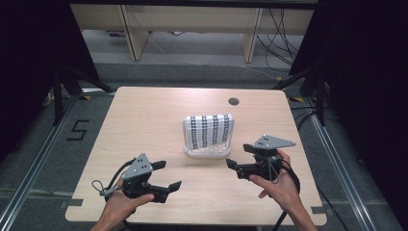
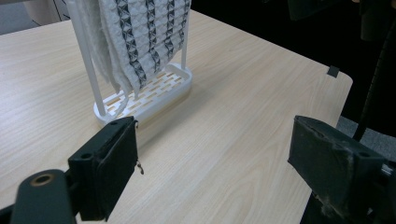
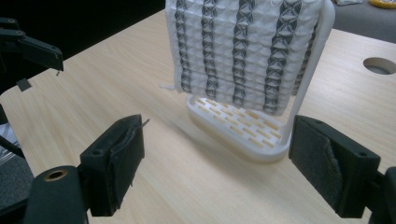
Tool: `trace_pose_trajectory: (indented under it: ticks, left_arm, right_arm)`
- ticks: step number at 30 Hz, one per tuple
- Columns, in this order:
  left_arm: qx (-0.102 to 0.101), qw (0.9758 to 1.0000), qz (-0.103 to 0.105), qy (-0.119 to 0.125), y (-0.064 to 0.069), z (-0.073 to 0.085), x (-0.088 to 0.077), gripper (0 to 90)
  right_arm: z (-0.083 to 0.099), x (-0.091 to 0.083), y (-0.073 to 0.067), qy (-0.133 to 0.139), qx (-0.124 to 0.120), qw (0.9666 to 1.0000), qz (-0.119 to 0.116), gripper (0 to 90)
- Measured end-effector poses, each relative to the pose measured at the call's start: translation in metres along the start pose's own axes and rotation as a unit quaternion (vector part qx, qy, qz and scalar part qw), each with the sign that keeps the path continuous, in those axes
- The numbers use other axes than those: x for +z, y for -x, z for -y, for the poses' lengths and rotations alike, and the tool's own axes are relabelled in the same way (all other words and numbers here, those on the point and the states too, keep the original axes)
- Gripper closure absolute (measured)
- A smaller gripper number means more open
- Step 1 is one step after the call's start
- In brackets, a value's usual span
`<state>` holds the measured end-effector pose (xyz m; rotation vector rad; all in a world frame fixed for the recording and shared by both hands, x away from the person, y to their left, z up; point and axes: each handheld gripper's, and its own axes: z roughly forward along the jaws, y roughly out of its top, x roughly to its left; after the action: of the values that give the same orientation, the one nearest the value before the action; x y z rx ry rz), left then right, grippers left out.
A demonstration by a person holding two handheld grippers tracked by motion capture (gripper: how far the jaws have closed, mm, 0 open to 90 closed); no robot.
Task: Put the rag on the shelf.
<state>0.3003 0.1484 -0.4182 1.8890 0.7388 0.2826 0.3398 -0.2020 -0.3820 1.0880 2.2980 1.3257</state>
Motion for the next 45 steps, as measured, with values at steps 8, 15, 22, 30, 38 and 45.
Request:
trace_pose_trajectory:
  ticks: [8,15,22,30,38,45]
  left_arm:
    - [-0.003,1.0,-0.004,-0.003,-0.001,0.011,-0.001,14.9]
    - [-0.005,0.9999,-0.003,-0.008,-0.001,0.019,-0.002,14.9]
    - [-0.003,0.9999,-0.002,-0.015,0.001,0.028,-0.003,14.9]
    - [-0.004,0.9997,0.0,-0.023,0.001,0.04,-0.004,14.9]
    - [-0.007,0.9993,-0.004,-0.037,0.0,0.049,-0.006,14.9]
    - [-0.009,0.9991,-0.001,-0.04,-0.001,0.06,-0.006,14.9]
  right_arm:
    - [0.012,0.0,-0.003,-0.001,0.009,1.0,-0.004,16.2]
    - [0.023,-0.001,-0.006,-0.005,0.003,1.0,-0.003,16.1]
    - [0.036,-0.003,-0.007,-0.007,0.016,0.9999,-0.001,16.2]
    - [0.051,-0.002,-0.004,-0.012,0.014,0.9998,-0.004,16.2]
    - [0.063,0.002,-0.005,-0.015,0.019,0.9997,-0.009,16.2]
    - [0.073,0.004,-0.005,-0.027,0.018,0.9994,-0.013,16.2]
